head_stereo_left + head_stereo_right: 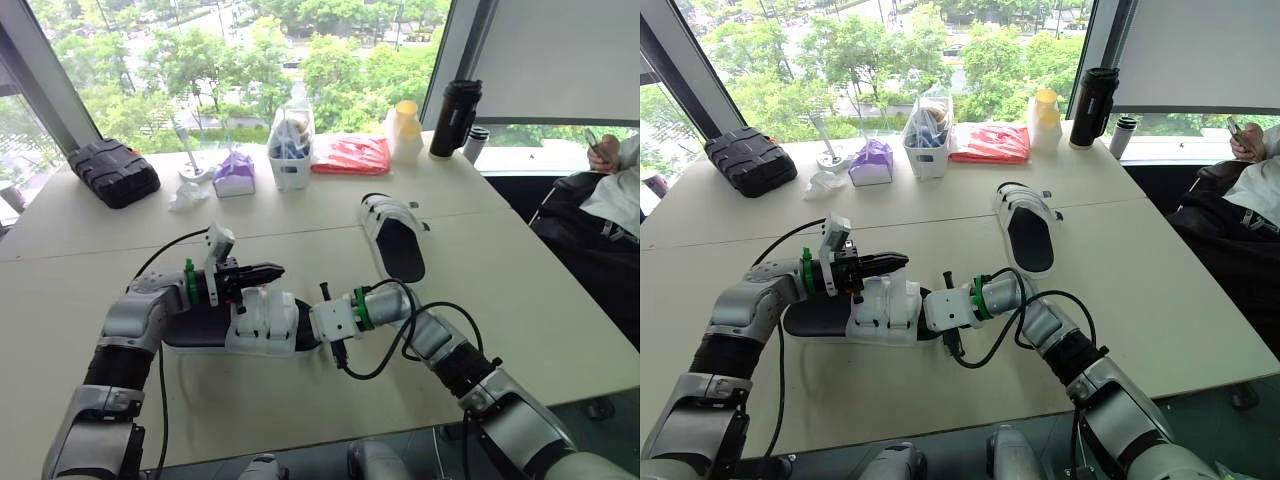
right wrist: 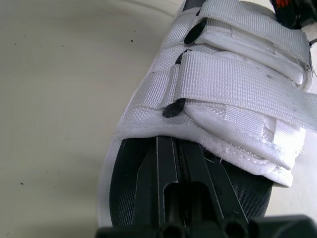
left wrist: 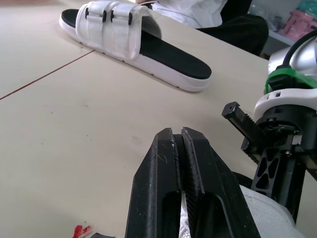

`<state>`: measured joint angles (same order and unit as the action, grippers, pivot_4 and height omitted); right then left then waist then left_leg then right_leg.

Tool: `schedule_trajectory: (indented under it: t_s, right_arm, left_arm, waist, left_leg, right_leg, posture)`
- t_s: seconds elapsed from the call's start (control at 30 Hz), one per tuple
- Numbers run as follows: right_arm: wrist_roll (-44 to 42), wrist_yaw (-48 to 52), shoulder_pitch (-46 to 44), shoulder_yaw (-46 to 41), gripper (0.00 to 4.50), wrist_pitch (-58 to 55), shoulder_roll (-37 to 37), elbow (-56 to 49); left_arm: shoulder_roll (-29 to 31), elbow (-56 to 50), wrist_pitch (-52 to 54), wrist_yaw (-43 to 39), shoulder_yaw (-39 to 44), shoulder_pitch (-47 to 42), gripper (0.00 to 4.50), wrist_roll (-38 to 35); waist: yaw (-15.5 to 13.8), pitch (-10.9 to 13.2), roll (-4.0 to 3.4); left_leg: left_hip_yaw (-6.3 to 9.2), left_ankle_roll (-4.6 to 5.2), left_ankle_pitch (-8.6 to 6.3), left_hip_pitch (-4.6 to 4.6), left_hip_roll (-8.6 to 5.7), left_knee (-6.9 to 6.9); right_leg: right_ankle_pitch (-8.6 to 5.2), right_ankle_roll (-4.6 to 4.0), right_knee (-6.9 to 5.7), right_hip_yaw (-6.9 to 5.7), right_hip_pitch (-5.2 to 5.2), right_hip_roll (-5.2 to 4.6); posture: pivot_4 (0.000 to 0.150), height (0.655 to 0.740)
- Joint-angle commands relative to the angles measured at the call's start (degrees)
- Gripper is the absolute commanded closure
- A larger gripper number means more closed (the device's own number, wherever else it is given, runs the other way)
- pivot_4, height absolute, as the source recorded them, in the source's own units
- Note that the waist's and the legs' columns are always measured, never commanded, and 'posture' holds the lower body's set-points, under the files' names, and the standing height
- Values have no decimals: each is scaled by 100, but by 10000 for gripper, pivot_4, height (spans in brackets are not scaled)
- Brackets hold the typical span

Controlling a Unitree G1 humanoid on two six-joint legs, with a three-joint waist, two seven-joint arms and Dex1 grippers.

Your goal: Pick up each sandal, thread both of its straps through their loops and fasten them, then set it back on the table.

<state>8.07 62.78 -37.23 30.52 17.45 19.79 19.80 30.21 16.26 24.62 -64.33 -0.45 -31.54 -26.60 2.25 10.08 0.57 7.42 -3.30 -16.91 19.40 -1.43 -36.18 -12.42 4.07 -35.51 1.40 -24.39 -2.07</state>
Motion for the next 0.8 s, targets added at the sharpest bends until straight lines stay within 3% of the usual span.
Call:
schedule_trajectory:
  t_s: [0.03, 0.27, 0.37, 0.6, 0.8]
  right_arm:
    - [268, 103, 172, 183, 45000, -182, 129, 126]
    - [277, 86, 195, 183, 45000, -230, 120, 91]
    - [282, 71, 195, 182, 45000, -239, 109, 94]
    - [284, 25, 171, 205, 45000, -234, 74, 132]
    - [281, 6, 132, 211, 45000, -213, 35, 189]
  left_arm:
    - [-62, 177, -285, 64, -66, -177, 44878, 255]
    - [-4, 723, -493, 172, -588, -393, 44878, 1057]
    - [117, 820, -724, 157, -749, -459, 34359, 1362]
    - [281, 883, -1160, 145, -1031, -605, 527, 1974]
    - [230, 869, -1162, 639, -1072, -800, 527, 2366]
  waist:
    - [-11, -2, -1]
    - [-49, -14, -8]
    - [-44, -16, -10]
    - [15, -16, -10]
    - [23, -16, -10]
  left_leg:
    - [0, 0, 0, 0, 0, 0]
    - [0, 0, 0, -7, -2, -6]
    - [1, 0, 0, -15, -3, -6]
    - [2, 1, 0, -5, -2, 0]
    - [1, 1, 0, -7, -1, 1]
  right_leg:
    - [0, 0, 0, 0, 1, 0]
    - [-1, 1, 0, 0, 13, 0]
    - [-2, 1, -1, 0, 24, 0]
    - [0, 3, 1, 0, 8, 1]
    - [0, 4, 0, 0, 8, 2]
  posture:
    - [1500, 7400]
    - [1500, 7400]
    - [1500, 7400]
    - [1500, 7400]
    - [1500, 7400]
